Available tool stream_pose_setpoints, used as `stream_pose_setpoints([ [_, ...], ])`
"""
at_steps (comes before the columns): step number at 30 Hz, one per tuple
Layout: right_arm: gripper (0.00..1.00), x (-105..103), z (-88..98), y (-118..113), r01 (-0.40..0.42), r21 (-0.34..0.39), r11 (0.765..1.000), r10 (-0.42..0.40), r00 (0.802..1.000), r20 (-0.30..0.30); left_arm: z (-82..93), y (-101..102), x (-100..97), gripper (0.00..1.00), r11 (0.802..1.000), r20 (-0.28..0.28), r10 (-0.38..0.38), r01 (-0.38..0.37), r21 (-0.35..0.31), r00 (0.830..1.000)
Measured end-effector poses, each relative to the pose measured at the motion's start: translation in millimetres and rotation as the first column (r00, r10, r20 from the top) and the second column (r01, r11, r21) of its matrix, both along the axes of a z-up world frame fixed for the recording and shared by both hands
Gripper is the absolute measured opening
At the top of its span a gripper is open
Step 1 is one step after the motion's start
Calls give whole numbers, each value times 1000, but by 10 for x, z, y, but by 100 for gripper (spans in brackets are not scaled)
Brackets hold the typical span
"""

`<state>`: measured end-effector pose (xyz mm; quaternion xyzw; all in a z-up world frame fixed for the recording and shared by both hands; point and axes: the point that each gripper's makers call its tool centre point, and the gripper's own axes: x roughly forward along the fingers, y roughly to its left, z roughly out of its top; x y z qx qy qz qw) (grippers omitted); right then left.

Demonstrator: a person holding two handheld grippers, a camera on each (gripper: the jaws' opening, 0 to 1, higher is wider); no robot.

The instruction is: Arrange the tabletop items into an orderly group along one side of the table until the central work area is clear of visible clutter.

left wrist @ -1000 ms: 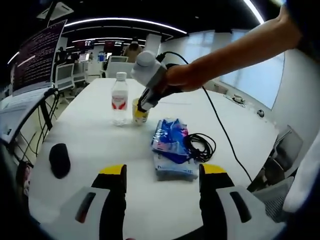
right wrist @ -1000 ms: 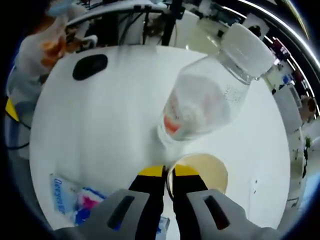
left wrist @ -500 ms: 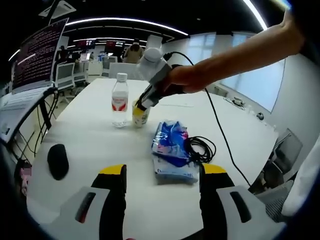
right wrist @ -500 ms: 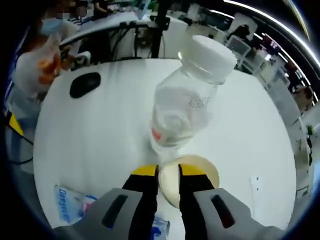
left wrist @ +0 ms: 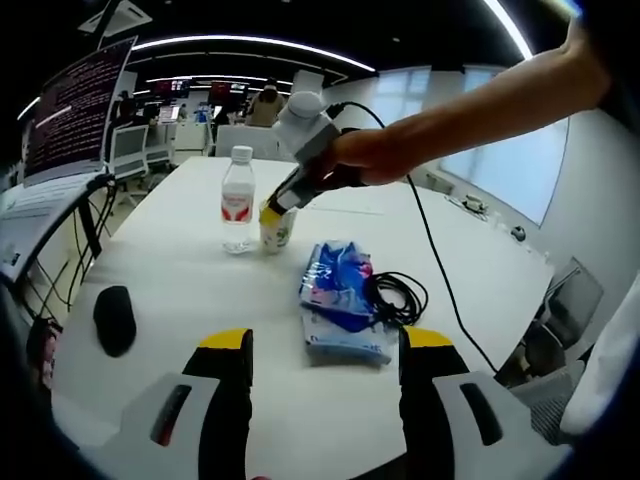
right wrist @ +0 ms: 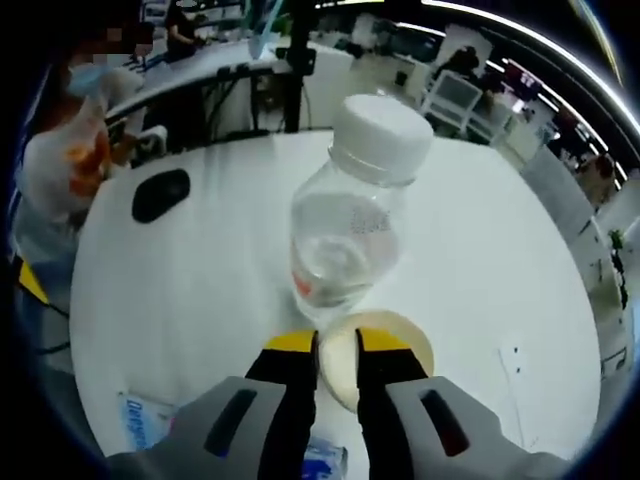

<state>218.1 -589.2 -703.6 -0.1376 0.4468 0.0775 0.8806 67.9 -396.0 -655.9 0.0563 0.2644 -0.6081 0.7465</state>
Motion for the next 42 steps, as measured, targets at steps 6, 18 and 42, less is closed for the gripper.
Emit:
stream_pose_setpoints([
  [6, 16, -9, 90, 35, 16, 8, 1000, -16, 999, 27, 11, 15, -1, 59, 1000, -6, -5, 5, -5, 1000],
  [18, 21, -178, 341, 100, 58, 46, 997, -63, 992, 113, 56, -23, -103, 59, 998, -5, -64, 64, -9, 998],
  [42, 26, -1431, 476, 383, 279, 143, 950, -307, 920, 243, -51, 69, -342, 57, 985, -41, -170, 171, 21, 985],
])
